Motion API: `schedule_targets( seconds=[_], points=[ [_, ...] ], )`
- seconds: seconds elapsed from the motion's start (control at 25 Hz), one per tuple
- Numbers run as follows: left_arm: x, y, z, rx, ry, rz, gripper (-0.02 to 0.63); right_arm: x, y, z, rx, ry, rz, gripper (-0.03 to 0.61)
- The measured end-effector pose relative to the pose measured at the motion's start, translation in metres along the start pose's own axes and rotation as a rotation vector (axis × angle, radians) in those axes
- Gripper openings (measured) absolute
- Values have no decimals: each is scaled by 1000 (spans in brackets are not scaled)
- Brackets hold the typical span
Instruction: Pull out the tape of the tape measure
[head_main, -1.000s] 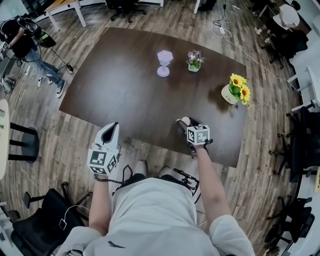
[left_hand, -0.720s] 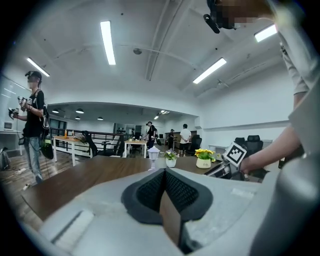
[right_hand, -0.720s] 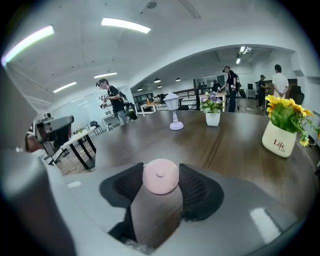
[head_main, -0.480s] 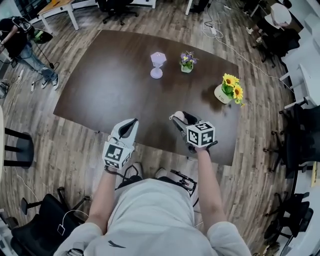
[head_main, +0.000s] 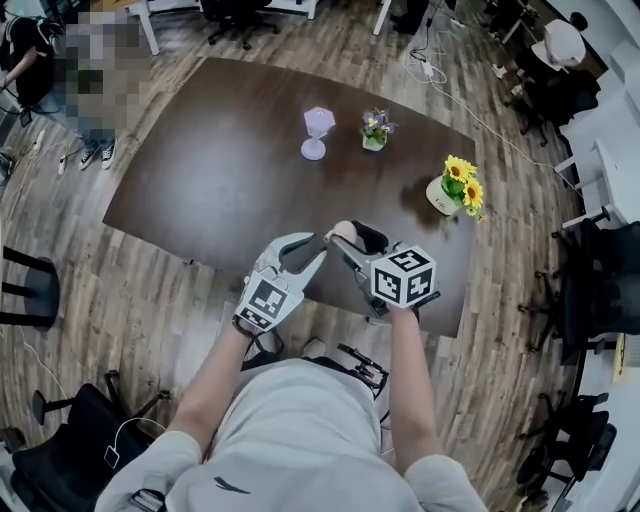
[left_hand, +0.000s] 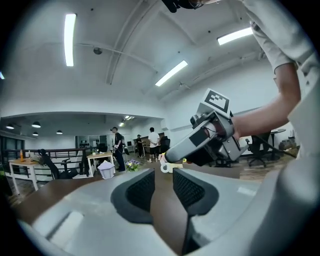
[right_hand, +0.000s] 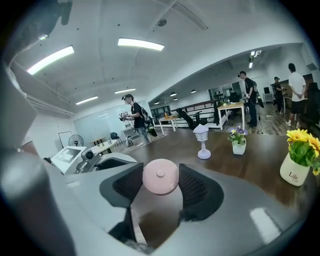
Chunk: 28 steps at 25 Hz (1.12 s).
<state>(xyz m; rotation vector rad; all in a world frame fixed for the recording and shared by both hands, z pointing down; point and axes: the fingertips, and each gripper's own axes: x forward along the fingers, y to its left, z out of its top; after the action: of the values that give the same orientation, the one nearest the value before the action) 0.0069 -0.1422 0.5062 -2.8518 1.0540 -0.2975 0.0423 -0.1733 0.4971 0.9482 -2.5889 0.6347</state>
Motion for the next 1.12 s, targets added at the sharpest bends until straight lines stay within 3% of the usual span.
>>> schedule_targets(
  seconds=[0.24, 0.64, 1.12],
  points=[
    [4, 3, 3, 15, -4, -11, 115, -2, 9, 3, 62, -20, 60, 225],
    [6, -4, 9, 15, -30, -52, 115, -4, 13, 9, 79, -35, 71, 225],
    [2, 6, 15, 9, -51, -11, 90, -5, 17, -2, 0, 50, 58, 225]
  ],
)
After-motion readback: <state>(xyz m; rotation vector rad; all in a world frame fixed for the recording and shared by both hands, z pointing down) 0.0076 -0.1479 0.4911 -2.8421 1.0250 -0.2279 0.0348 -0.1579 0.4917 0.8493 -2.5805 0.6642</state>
